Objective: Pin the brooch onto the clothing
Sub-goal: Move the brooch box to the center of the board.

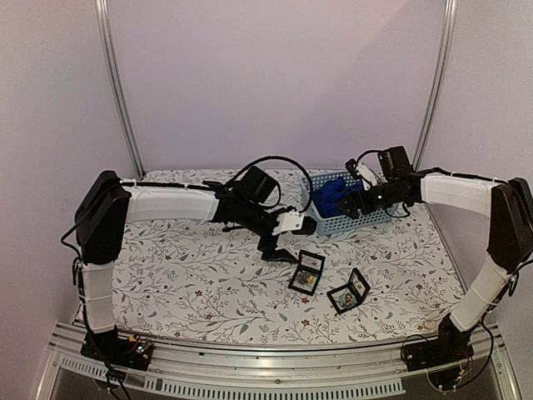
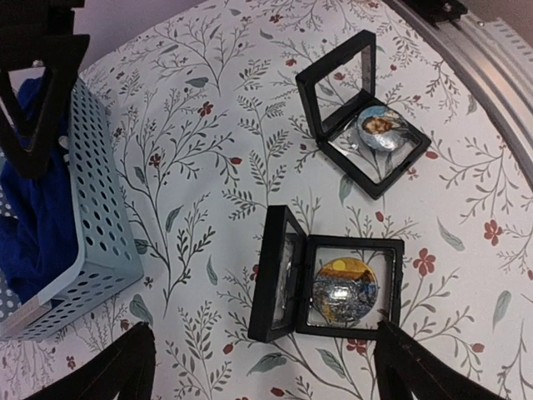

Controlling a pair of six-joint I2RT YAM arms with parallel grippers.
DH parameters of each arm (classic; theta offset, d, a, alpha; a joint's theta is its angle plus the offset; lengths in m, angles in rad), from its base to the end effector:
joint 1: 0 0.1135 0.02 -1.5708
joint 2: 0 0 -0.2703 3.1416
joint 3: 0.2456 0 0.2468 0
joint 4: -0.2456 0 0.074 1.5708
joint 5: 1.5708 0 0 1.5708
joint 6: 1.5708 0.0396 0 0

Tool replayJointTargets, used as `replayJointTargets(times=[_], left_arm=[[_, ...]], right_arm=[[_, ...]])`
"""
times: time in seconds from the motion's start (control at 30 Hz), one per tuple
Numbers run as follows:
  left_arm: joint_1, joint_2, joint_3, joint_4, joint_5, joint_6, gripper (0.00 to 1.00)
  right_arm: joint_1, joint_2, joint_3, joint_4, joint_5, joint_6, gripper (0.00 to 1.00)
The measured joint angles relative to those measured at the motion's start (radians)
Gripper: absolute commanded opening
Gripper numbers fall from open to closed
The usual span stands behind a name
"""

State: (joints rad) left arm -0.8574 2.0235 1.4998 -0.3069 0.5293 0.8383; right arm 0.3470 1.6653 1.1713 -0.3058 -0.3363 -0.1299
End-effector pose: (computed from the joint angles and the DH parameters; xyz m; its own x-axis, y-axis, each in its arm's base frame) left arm 0.2784 -0.3522 0.2089 0.3279 0.6019 -0.7282 0.9447 -0.2096 0.2521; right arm 0.3363 0.1355 0.2420 -0.5992 -0.3467 -0.7216 -0.6201 0.7711 0.1444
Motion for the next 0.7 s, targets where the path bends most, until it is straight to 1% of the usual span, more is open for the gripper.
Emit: replayJointTargets(times=[0.13,0.2,0.37,0.5,0.6,0.7], left_arm=[[-0.003,0.046,0.008,-0.029,0.017,0.016,0.76],[-0.006,0.074,0.024,-0.046,0.018,0.023,0.68],[-0.013,0.129,0.065,-0.048,0.009,0.009,0.53],[-0.019,0.145,0.078,-0.046,-0.005,-0.006,0.49],[-0.021,0.148,0.082,-0.041,-0.023,-0.014,0.39],[-0.021,0.148,0.082,-0.027,-0.043,-0.031,0.35]], right_arm=[[0.002,-0.006,-0.053,0.021,-0.021,0.007,0.92],[0.002,-0.013,-0.079,0.029,-0.033,0.01,0.92],[0.002,-0.024,-0.093,0.061,-0.051,0.014,0.91],[0.002,-0.025,-0.098,0.084,-0.063,0.013,0.91],[0.002,-0.025,-0.109,0.089,-0.064,0.013,0.92],[0.002,-0.025,-0.113,0.09,-0.065,0.012,0.92]])
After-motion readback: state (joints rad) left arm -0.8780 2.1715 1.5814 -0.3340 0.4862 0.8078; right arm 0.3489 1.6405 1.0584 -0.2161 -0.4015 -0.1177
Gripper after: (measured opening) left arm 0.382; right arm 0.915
